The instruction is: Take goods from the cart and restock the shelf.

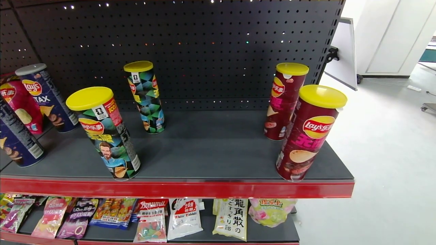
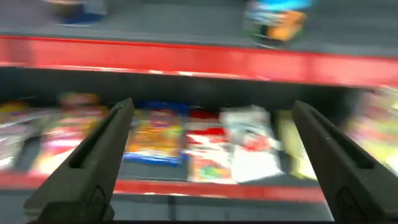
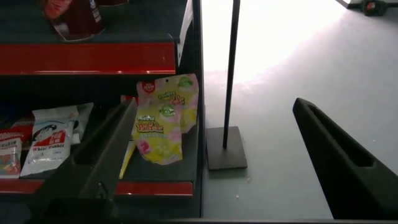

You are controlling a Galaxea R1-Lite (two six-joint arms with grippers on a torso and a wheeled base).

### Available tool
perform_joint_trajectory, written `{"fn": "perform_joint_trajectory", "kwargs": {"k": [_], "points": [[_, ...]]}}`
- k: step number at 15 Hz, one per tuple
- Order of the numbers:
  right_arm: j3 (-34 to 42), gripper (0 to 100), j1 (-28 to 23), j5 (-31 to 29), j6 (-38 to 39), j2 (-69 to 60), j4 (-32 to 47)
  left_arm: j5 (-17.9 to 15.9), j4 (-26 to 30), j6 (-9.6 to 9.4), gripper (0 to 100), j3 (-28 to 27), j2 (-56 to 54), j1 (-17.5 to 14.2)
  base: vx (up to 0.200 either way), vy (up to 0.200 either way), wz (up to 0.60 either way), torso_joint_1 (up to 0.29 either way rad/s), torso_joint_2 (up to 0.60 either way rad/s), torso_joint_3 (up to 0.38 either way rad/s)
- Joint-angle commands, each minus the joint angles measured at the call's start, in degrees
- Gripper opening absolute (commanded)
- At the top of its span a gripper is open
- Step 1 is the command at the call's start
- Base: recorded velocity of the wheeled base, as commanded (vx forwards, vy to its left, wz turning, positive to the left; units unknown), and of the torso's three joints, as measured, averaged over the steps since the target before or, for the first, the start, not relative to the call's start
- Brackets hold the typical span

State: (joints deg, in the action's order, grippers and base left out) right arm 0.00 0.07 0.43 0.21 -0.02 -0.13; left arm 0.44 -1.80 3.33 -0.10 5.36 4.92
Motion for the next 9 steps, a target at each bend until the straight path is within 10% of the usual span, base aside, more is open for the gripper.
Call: {"fn": "perform_joint_trajectory", "kwargs": {"k": [1,4,5,9], "points": [[0.0,100,0.01,0.01,-0.03,0.02,-0.04,-0.09,1.28,-0.34,100,0.1,0.26,-0.09,0.0,0.0,0.0,0.0,0.0,0.0],[0.0,100,0.01,-0.08,-0.21,0.02,-0.04,1.85,1.98,-4.73,100,-0.08,-0.62,-5.63,0.0,0.0,0.0,0.0,0.0,0.0],[0.0,100,0.01,-0.25,-0.3,0.02,-0.04,2.02,1.98,-3.24,100,0.1,-0.35,-8.53,0.0,0.0,0.0,0.0,0.0,0.0],[0.0,100,0.01,-0.25,-0.3,0.02,-0.04,-1.93,1.98,-2.54,100,0.01,-4.84,-4.75,0.0,0.0,0.0,0.0,0.0,0.0]]}}
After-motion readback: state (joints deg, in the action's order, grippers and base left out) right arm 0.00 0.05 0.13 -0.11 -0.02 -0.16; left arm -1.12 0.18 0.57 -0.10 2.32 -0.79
